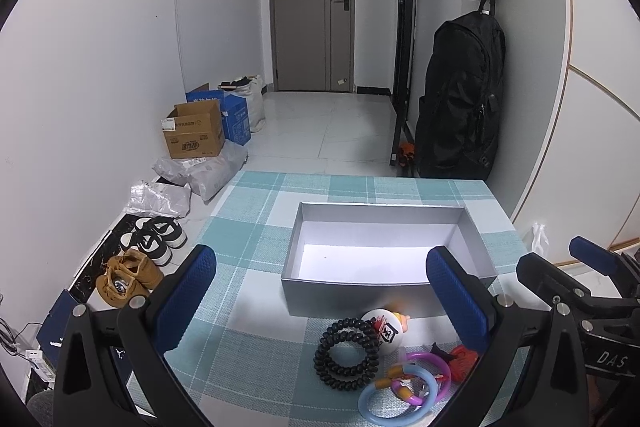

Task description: Organize jewelry

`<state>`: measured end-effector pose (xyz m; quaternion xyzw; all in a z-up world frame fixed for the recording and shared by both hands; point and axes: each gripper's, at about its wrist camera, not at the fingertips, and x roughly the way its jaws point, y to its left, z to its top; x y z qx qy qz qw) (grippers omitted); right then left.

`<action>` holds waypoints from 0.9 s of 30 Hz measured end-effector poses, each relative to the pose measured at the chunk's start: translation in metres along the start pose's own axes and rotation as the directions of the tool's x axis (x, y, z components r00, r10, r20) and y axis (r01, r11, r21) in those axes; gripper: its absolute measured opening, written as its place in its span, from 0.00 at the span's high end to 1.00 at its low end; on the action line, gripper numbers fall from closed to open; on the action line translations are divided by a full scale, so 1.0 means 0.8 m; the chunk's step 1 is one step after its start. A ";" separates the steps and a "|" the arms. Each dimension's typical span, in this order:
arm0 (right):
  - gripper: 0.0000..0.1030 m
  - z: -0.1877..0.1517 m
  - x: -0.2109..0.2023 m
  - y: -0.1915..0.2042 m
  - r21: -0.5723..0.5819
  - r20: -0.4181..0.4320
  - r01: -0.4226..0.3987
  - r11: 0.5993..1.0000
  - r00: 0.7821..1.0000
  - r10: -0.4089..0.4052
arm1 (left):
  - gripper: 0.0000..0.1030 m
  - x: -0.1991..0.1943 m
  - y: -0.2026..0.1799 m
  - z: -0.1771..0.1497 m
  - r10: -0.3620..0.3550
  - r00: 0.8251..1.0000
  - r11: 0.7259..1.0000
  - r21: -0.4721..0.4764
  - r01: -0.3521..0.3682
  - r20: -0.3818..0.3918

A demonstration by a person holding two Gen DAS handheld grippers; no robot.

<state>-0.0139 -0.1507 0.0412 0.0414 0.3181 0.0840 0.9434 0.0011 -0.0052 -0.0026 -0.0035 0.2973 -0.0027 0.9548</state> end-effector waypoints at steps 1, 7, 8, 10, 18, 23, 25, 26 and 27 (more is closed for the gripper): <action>0.00 0.000 0.000 0.000 0.000 0.000 0.000 1.000 1.000 0.000 | 0.01 0.001 0.000 0.000 0.000 1.000 1.000 0.000 0.000 -0.002; 0.00 0.001 0.000 -0.001 0.004 0.002 -0.003 1.000 1.000 0.003 | 0.01 -0.001 0.001 -0.001 0.000 1.000 1.000 0.002 0.000 0.002; 0.00 0.001 0.000 -0.001 0.004 0.003 -0.003 1.000 1.000 0.003 | 0.01 -0.001 0.001 -0.001 -0.001 1.000 1.000 0.001 0.001 0.000; 0.00 0.001 0.000 -0.001 0.003 0.003 -0.002 1.000 1.000 0.002 | 0.01 -0.001 0.001 -0.001 -0.002 1.000 1.000 -0.001 0.002 -0.001; 0.00 0.000 0.000 -0.001 0.003 0.003 -0.002 1.000 1.000 0.002 | 0.01 -0.001 0.002 0.000 -0.002 1.000 1.000 0.001 0.002 -0.001; 0.00 0.001 0.000 -0.001 0.001 0.002 -0.002 1.000 1.000 0.002 | 0.01 -0.001 0.001 0.000 0.000 1.000 1.000 0.002 0.000 -0.001; 0.00 0.001 0.000 0.000 0.000 0.000 -0.003 1.000 1.000 0.003 | 0.01 -0.001 0.002 0.000 -0.001 1.000 1.000 0.000 0.001 -0.001; 0.00 0.001 0.000 0.000 0.000 0.000 -0.003 1.000 1.000 0.003 | 0.01 -0.001 0.001 0.000 -0.002 1.000 1.000 0.001 0.002 -0.001; 0.00 0.001 0.000 0.000 0.001 0.001 -0.003 1.000 1.000 0.003 | 0.01 -0.001 0.001 0.000 -0.001 1.000 1.000 0.000 0.001 -0.001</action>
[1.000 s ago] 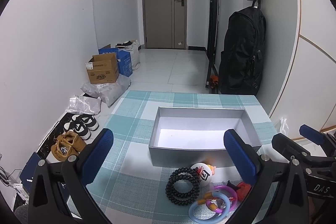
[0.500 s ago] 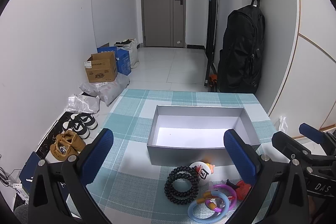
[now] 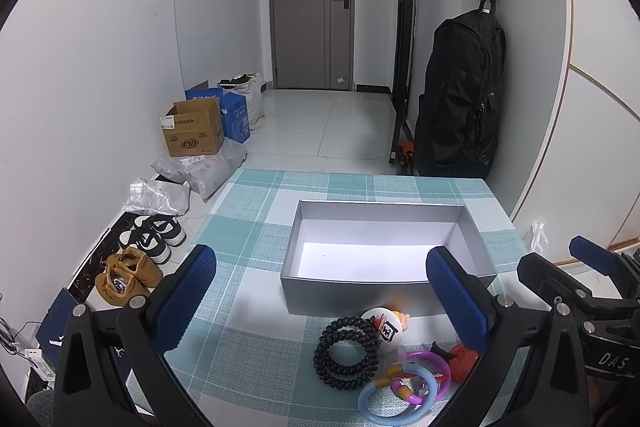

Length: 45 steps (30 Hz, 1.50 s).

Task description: Organize jewelry

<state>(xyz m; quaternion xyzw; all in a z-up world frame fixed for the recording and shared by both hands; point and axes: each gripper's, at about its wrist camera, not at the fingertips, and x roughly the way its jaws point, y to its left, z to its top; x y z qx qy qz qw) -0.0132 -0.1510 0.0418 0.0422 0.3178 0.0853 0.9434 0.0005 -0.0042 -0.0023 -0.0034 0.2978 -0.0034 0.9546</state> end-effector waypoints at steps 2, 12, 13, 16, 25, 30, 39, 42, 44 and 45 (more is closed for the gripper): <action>0.00 0.000 0.000 0.000 0.000 -0.001 0.000 1.000 1.000 0.000 | 0.01 0.000 0.000 0.000 0.000 1.000 1.000 -0.001 0.000 0.000; 0.00 -0.005 0.003 0.005 -0.027 -0.023 -0.009 1.000 1.000 0.008 | 0.01 0.001 0.002 -0.001 0.002 1.000 1.000 -0.001 -0.002 -0.003; 0.00 -0.006 0.003 0.005 -0.030 -0.029 -0.011 0.999 1.000 0.010 | 0.01 0.001 0.002 -0.001 0.001 1.000 1.000 -0.002 -0.001 -0.005; 0.00 -0.010 0.008 0.005 -0.038 -0.056 -0.027 0.999 0.998 0.025 | 0.01 0.003 0.003 -0.003 -0.002 1.000 1.000 -0.005 0.002 -0.012; 0.09 -0.031 0.032 0.009 -0.067 -0.205 -0.130 0.989 0.972 0.114 | 0.01 0.009 0.011 -0.012 -0.038 0.997 0.999 -0.003 0.038 -0.074; 0.18 -0.049 0.041 0.015 -0.117 -0.282 -0.178 0.977 0.949 0.139 | 0.01 0.015 0.023 -0.018 -0.041 0.992 0.999 -0.016 0.039 -0.121; 0.27 -0.070 0.041 0.011 -0.183 -0.357 -0.226 0.957 0.922 0.150 | 0.01 0.024 0.044 -0.039 -0.178 0.949 0.982 -0.102 0.157 -0.261; 0.27 -0.068 0.039 0.003 -0.166 -0.350 -0.213 0.963 0.925 0.144 | 0.01 0.025 0.034 -0.054 -0.248 0.912 0.968 -0.116 0.222 -0.326; 0.27 -0.065 0.040 -0.004 -0.144 -0.349 -0.197 0.970 0.927 0.137 | 0.01 0.025 0.020 -0.064 -0.281 0.886 0.960 -0.101 0.262 -0.368; 0.27 -0.062 0.042 -0.009 -0.129 -0.349 -0.191 0.973 0.927 0.136 | 0.01 0.025 0.015 -0.065 -0.287 0.879 0.958 -0.094 0.272 -0.382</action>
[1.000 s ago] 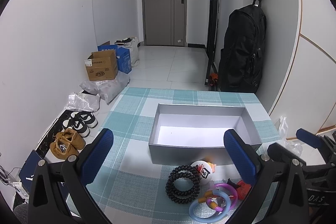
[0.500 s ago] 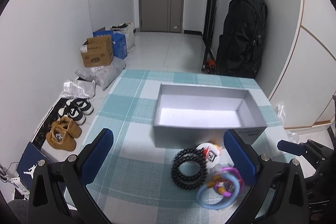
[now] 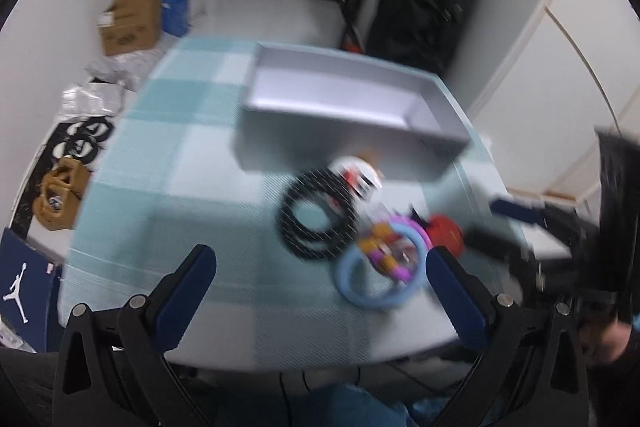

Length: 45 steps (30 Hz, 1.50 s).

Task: Organize jewelry
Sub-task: 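Reach the left tool down and grasp the blue ring toy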

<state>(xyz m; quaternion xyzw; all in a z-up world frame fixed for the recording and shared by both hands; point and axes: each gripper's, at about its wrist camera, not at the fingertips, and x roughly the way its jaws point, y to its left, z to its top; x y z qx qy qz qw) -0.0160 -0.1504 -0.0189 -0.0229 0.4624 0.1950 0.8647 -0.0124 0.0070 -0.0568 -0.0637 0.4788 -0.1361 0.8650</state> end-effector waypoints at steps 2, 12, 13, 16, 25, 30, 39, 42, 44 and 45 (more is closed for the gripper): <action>0.27 0.003 0.000 -0.011 0.040 0.003 -0.001 0.999 1.000 0.001 | 0.01 0.008 -0.012 -0.003 -0.012 0.999 1.000 0.023 0.013 -0.032; 0.27 0.006 -0.007 -0.017 0.070 0.027 -0.016 0.997 1.000 0.014 | 0.12 0.033 -0.030 -0.001 0.012 0.994 0.999 0.053 -0.006 -0.108; 0.27 0.007 -0.008 -0.016 0.070 0.029 -0.018 0.997 0.999 0.016 | 0.16 0.033 -0.032 0.000 0.016 0.993 0.998 0.056 -0.009 -0.114; 0.27 0.006 -0.008 -0.016 0.070 0.034 -0.021 0.997 0.999 0.019 | 0.29 0.028 -0.033 -0.003 0.007 0.994 0.998 0.068 0.000 -0.106; 0.27 0.005 -0.009 -0.017 0.083 0.041 -0.027 0.996 0.999 0.024 | 0.48 0.019 -0.036 -0.005 -0.044 0.994 0.995 0.086 0.053 -0.099; 0.27 0.005 -0.012 -0.015 0.086 0.053 -0.030 0.996 0.998 0.026 | 0.49 0.005 -0.033 0.005 -0.080 0.995 0.993 0.085 0.085 -0.062; 0.27 0.014 -0.024 -0.002 0.095 0.105 -0.077 0.992 0.992 0.067 | 0.49 -0.044 -0.009 0.032 -0.128 0.988 0.992 0.035 0.125 0.090; 0.29 0.020 -0.025 0.016 0.071 0.118 -0.107 0.992 0.988 0.098 | 0.49 -0.059 0.009 0.042 -0.083 0.985 0.997 0.009 0.083 0.152; 0.30 0.023 -0.024 0.031 0.036 0.116 -0.117 0.992 0.987 0.112 | 0.49 -0.069 0.023 0.048 -0.026 0.980 1.000 -0.011 0.028 0.198; 0.30 0.025 -0.022 0.042 0.010 0.114 -0.119 0.993 0.987 0.117 | 0.49 -0.072 0.030 0.050 -0.001 0.977 1.000 -0.021 0.006 0.213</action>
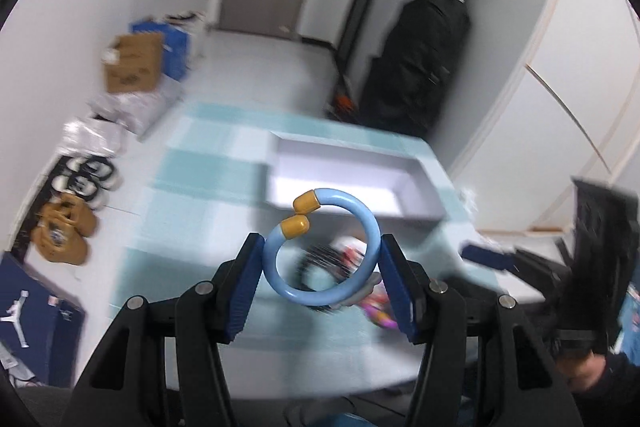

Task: Organize jewelry
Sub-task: 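Reach the left tool down and grasp the blue ring toy, then carry the blue ring into the box while the right tool drops a black bracelet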

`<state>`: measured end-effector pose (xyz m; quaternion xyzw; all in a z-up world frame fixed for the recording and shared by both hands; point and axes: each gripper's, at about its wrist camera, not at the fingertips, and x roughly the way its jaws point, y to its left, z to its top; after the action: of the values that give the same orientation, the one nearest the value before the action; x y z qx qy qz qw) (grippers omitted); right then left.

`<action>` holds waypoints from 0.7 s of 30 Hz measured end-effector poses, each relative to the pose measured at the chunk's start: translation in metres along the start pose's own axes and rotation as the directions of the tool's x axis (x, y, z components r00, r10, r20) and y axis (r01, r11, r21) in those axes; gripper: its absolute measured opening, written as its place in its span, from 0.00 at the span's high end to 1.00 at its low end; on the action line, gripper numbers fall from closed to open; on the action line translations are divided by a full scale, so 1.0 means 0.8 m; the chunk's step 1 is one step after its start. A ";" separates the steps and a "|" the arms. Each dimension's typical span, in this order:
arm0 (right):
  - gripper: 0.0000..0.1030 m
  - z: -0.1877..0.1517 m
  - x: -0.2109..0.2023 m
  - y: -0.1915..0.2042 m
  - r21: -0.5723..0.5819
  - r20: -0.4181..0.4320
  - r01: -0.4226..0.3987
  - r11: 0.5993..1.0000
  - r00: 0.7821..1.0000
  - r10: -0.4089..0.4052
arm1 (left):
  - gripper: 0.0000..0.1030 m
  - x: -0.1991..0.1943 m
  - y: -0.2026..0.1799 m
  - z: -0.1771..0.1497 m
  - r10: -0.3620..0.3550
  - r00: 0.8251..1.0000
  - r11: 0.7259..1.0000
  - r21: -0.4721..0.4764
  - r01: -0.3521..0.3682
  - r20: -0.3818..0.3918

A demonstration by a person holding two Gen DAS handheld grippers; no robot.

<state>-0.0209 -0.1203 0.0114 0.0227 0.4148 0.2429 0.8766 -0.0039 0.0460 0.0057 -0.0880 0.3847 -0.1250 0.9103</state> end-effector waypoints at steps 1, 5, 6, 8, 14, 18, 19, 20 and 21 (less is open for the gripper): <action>0.30 0.001 0.004 0.010 -0.024 -0.007 -0.005 1.000 1.000 0.005 | 0.49 -0.001 0.009 0.006 0.020 1.000 1.000 -0.011 -0.019 0.012; 0.30 0.002 0.021 0.044 -0.097 -0.035 -0.028 0.995 0.999 0.025 | 0.49 0.002 0.043 0.015 0.044 0.999 0.994 -0.104 -0.041 0.023; 0.30 0.002 0.026 0.051 -0.112 -0.042 -0.025 0.993 0.999 0.020 | 0.49 0.003 0.049 0.015 0.051 0.998 0.991 -0.124 -0.048 0.020; 0.31 0.005 0.039 0.067 -0.141 -0.056 -0.023 0.990 0.998 0.015 | 0.49 0.006 0.060 0.013 0.049 0.999 0.985 -0.166 -0.047 0.010; 0.53 0.015 0.080 0.089 -0.200 -0.102 0.052 0.978 0.992 -0.073 | 0.49 -0.007 0.075 0.012 0.035 0.999 0.981 -0.192 -0.029 0.028; 0.57 0.024 0.094 0.100 -0.259 -0.107 0.104 0.960 0.985 -0.136 | 0.49 -0.005 0.077 0.012 0.009 1.000 0.985 -0.174 -0.005 0.023; 0.57 0.025 0.098 0.105 -0.286 -0.100 0.127 0.950 0.982 -0.162 | 0.49 -0.002 0.076 0.011 0.004 1.000 0.986 -0.167 -0.001 0.015; 0.57 0.026 0.103 0.109 -0.315 -0.097 0.149 0.937 0.977 -0.188 | 0.49 -0.003 0.076 0.012 0.002 1.000 0.986 -0.166 0.001 0.014; 0.57 0.025 0.108 0.113 -0.342 -0.098 0.172 0.924 0.971 -0.218 | 0.49 -0.005 0.078 0.013 -0.002 1.000 0.986 -0.166 0.004 0.015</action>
<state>0.0037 0.0014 -0.0157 -0.1828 0.4263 0.2216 0.8578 0.0110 0.1074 -0.0007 -0.1648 0.3870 -0.0932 0.9024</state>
